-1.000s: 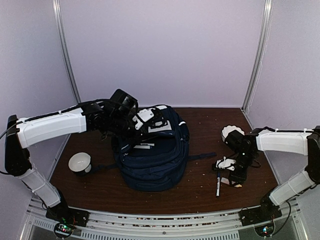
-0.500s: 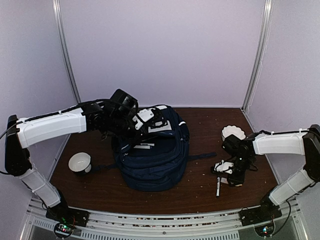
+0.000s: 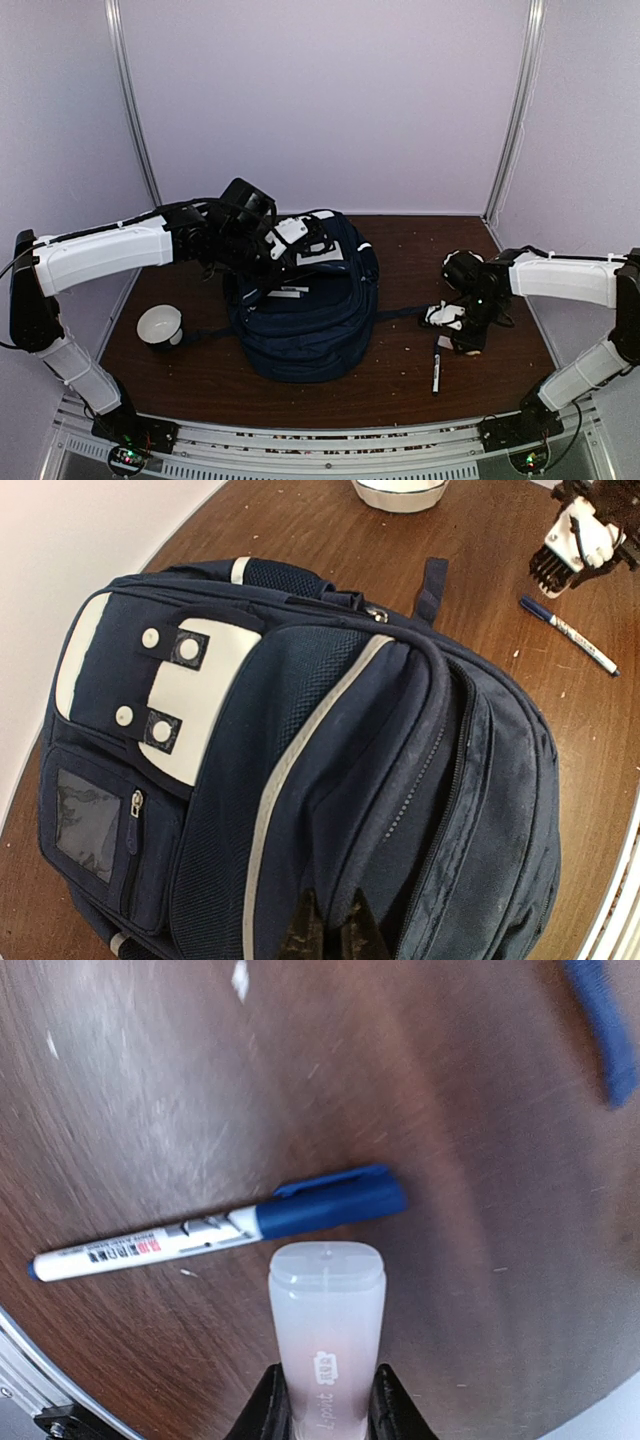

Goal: Pack the student bag

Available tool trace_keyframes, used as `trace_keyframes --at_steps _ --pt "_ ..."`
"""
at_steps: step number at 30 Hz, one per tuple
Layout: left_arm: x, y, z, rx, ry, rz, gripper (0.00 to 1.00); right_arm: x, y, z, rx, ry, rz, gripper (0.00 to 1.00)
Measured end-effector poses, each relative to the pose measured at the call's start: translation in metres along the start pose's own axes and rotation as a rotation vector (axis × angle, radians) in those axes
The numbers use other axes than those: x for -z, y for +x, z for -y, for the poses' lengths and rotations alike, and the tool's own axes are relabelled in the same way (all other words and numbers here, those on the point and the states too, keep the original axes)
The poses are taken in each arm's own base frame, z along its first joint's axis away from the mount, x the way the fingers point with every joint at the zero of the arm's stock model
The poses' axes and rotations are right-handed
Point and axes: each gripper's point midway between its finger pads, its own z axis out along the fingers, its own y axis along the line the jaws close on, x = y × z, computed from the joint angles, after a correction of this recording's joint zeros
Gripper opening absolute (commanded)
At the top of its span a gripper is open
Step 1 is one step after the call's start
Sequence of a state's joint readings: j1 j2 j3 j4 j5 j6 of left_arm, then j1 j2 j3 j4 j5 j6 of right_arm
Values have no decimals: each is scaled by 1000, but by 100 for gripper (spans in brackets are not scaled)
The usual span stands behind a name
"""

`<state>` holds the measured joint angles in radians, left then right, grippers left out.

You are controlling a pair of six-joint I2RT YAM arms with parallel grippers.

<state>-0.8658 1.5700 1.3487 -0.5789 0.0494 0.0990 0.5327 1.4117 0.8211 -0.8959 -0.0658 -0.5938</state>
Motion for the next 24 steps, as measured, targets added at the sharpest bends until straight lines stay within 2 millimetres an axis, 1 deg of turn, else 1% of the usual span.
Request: trace_keyframes --at_steps 5,8,12,16,18,21,24 --pt "0 0 0 0 1 0 0 40 -36 21 21 74 108 9" --pt "0 0 0 0 1 0 0 61 -63 19 96 122 167 9" --pt "0 0 1 0 3 0 0 83 -100 -2 274 188 222 8" --pt "0 0 1 0 5 0 0 96 -132 -24 442 238 247 9" --pt "-1 0 1 0 7 0 0 105 -152 -35 519 258 268 9" --pt "-1 0 3 1 16 1 0 125 -185 -50 610 298 319 8" --pt "-1 0 4 2 24 1 0 148 -220 -72 700 343 386 8"
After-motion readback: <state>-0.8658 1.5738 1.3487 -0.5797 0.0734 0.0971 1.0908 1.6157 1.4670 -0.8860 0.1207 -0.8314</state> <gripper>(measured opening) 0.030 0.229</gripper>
